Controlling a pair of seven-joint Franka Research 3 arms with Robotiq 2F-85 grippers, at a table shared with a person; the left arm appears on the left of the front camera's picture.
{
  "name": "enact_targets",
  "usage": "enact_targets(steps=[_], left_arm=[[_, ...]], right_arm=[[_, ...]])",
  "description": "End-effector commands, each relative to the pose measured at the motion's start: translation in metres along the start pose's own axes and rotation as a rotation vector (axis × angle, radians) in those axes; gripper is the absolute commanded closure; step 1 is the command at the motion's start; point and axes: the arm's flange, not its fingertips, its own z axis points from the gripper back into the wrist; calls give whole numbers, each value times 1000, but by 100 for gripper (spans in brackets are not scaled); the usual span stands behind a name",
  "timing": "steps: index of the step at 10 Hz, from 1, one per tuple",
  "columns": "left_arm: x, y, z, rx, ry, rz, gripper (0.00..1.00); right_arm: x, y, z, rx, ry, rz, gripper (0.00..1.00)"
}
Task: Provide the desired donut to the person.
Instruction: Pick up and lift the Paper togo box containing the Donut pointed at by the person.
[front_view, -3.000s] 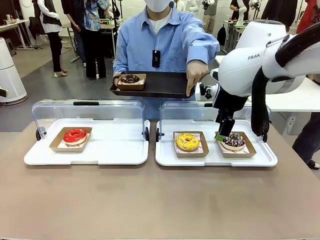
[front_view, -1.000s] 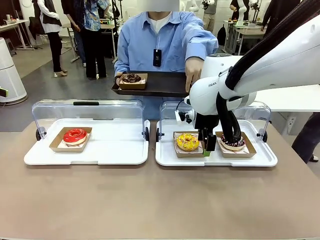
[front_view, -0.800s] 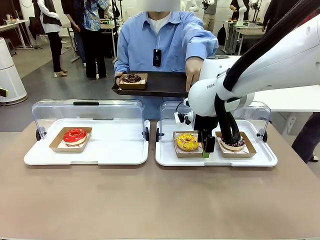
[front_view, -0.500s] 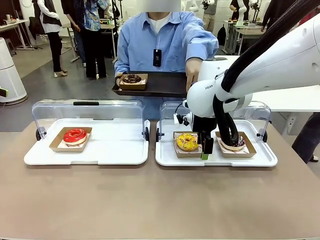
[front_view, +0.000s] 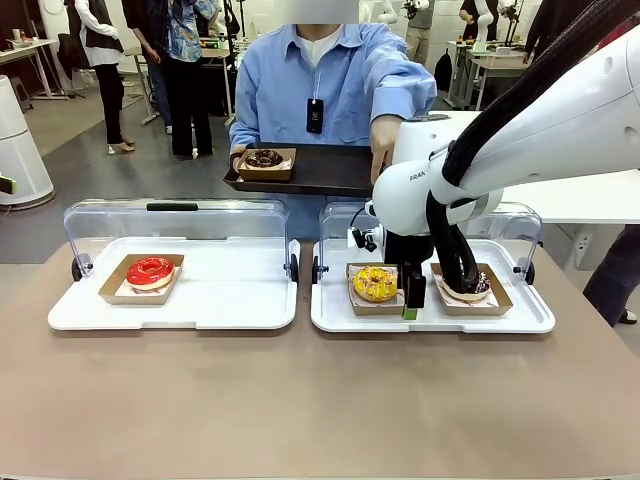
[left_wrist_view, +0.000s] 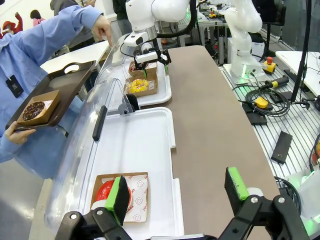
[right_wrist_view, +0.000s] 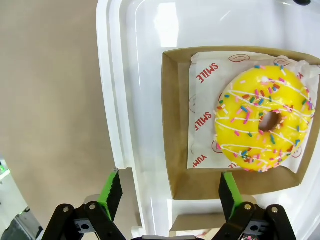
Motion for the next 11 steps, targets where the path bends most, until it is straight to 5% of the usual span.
enact_targets(steps=[1, 11], left_arm=[[1, -1, 2, -1, -2, -1, 0], [1, -1, 2, -1, -2, -1, 0]], right_arm=[[2, -7, 0, -4, 32, -22, 0], [-1, -15, -11, 40, 47, -52, 0]])
